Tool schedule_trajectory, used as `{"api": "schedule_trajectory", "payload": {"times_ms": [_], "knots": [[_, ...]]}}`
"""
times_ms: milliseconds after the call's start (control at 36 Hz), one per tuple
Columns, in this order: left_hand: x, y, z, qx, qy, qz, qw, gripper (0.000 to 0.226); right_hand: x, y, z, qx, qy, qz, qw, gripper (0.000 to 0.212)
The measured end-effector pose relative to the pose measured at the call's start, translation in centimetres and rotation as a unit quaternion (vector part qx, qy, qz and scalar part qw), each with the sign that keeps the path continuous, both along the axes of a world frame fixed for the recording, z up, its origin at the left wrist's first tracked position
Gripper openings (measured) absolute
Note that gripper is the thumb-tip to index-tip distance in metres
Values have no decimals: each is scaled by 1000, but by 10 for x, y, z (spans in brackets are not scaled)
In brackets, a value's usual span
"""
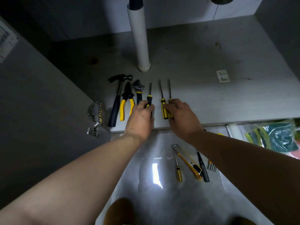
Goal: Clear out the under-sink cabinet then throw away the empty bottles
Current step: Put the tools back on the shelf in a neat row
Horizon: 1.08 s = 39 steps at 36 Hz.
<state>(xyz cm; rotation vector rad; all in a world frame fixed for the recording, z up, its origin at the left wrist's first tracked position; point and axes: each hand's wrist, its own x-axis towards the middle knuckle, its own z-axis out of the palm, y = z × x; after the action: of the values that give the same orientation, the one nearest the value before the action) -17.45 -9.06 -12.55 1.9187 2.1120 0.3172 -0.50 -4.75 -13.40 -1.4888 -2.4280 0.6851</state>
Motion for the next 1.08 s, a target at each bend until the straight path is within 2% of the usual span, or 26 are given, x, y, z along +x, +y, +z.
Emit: {"api": "schedule_trajectory", "payload": {"times_ms": [222, 333, 389, 528, 667, 833, 1083], "knots": [[-1, -1, -3, 14, -1, 18, 1000, 35, -21, 1, -10, 32, 26, 22, 999, 60], [-2, -3, -2, 5, -42, 0, 999, 64, -26, 2, -11, 49, 33, 38, 998, 62], [-3, -4, -1, 12, -41, -17, 999, 70, -25, 1, -11, 46, 49, 47, 997, 63], [-5, -1, -4, 18, -7, -47, 999, 67, -21, -2, -7, 16, 81, 45, 996, 60], [-2, 1, -4, 13, -7, -34, 999, 59, -18, 0, -3, -18, 81, 34, 996, 56], [8, 5, -1, 14, -1, -5, 1000, 46, -20, 1, 0, 5, 84, 12, 996, 38], [6, 5, -1, 27, 23, -4, 999, 50, -14, 1, -1, 3, 68, 23, 997, 36]]}}
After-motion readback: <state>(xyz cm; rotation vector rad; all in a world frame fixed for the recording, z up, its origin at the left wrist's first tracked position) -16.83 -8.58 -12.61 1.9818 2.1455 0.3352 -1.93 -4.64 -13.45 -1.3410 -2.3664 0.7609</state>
